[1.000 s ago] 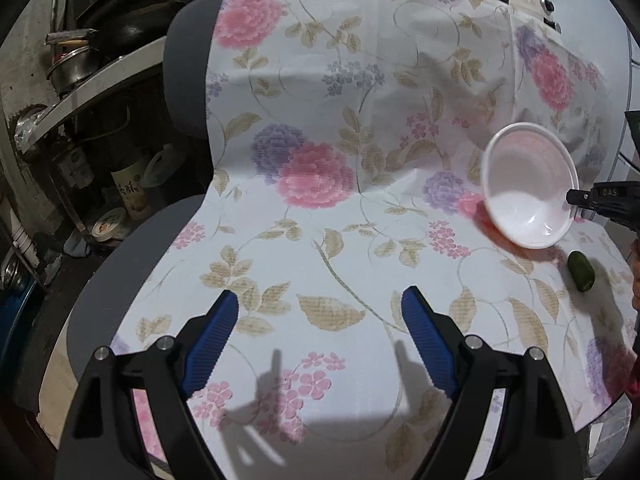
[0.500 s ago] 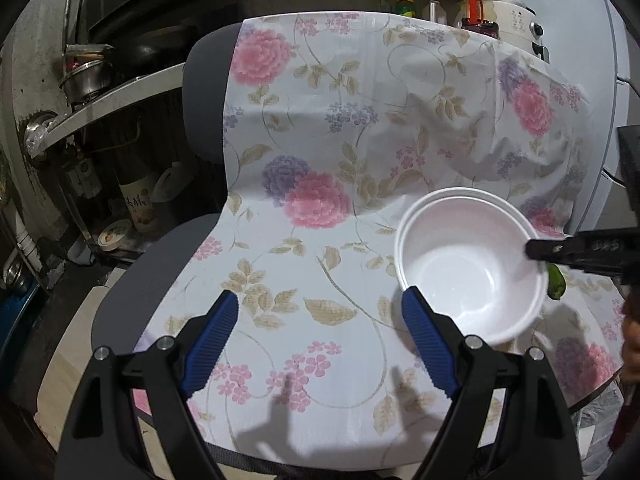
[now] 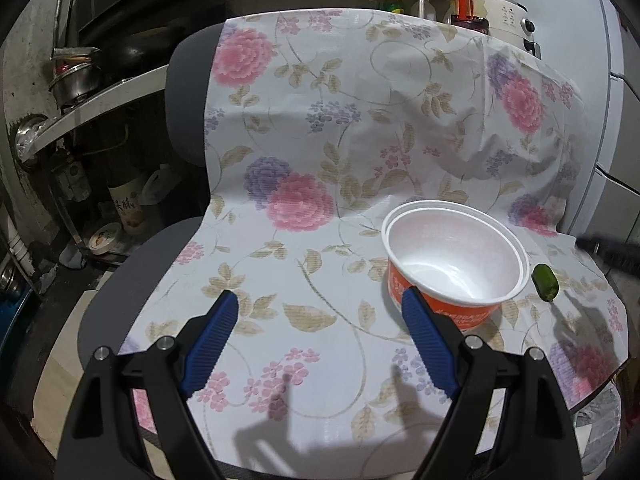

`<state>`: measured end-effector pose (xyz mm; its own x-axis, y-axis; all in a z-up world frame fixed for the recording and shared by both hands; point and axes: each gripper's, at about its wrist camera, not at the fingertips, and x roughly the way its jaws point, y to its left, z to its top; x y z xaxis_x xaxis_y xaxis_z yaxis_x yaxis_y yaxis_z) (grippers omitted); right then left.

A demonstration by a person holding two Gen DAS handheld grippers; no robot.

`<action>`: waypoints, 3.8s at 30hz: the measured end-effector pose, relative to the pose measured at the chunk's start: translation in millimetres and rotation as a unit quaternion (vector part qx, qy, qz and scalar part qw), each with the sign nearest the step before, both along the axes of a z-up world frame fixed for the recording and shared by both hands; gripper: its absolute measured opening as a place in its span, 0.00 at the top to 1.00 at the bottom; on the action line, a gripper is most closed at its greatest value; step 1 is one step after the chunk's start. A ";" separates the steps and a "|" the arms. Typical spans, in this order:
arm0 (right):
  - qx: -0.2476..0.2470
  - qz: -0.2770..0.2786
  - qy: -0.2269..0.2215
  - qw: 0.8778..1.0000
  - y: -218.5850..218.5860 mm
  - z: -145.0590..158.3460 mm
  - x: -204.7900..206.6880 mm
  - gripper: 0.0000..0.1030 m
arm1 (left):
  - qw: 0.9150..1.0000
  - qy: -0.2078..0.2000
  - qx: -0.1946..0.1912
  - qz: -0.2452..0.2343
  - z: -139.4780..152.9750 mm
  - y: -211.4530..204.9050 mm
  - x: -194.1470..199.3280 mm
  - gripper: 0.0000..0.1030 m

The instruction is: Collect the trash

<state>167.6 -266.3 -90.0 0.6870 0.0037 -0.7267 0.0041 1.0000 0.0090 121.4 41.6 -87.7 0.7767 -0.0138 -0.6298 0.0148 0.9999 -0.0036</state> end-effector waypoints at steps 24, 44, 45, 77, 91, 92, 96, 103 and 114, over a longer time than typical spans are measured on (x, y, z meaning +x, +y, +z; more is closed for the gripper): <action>0.021 -0.013 0.045 0.999 -2.5 -54.1 -6.1 0.68 | 0.998 0.055 -0.002 -0.042 -19.2 -41.0 64.3 0.48; 0.056 -0.038 -0.051 0.996 -38.6 12.6 -120.5 0.68 | 0.986 0.011 -0.083 -0.144 12.5 -85.5 -15.9 0.97; 0.051 -0.047 -0.057 0.996 -44.8 15.1 -130.8 0.68 | 0.984 0.009 -0.081 -0.155 13.3 -94.4 -21.7 0.97; 0.059 -0.341 -0.058 0.936 -260.3 -27.2 -349.7 0.63 | 0.847 0.094 0.018 -0.523 -59.5 -455.0 -146.0 0.46; 0.047 -0.310 -0.037 0.949 -215.9 -10.2 -335.1 0.46 | 0.887 0.050 0.016 -0.458 -22.6 -385.7 -127.3 0.30; 0.047 -0.308 -0.029 0.950 -210.8 -9.3 -333.2 0.40 | 0.890 0.052 0.016 -0.453 -19.4 -373.9 -126.6 0.27; 0.047 -0.297 -0.004 0.954 -178.6 5.2 -326.0 0.20 | 0.900 0.058 0.021 -0.432 -3.7 -336.4 -127.8 0.10; 0.006 -0.232 -0.016 0.973 -115.7 61.9 -321.4 0.13 | 0.916 0.085 0.012 -0.391 39.5 -268.8 -138.9 0.06; -0.029 -0.170 -0.035 0.984 -60.3 110.7 -328.1 0.13 | 0.943 0.079 0.015 -0.324 83.0 -194.5 -156.6 0.06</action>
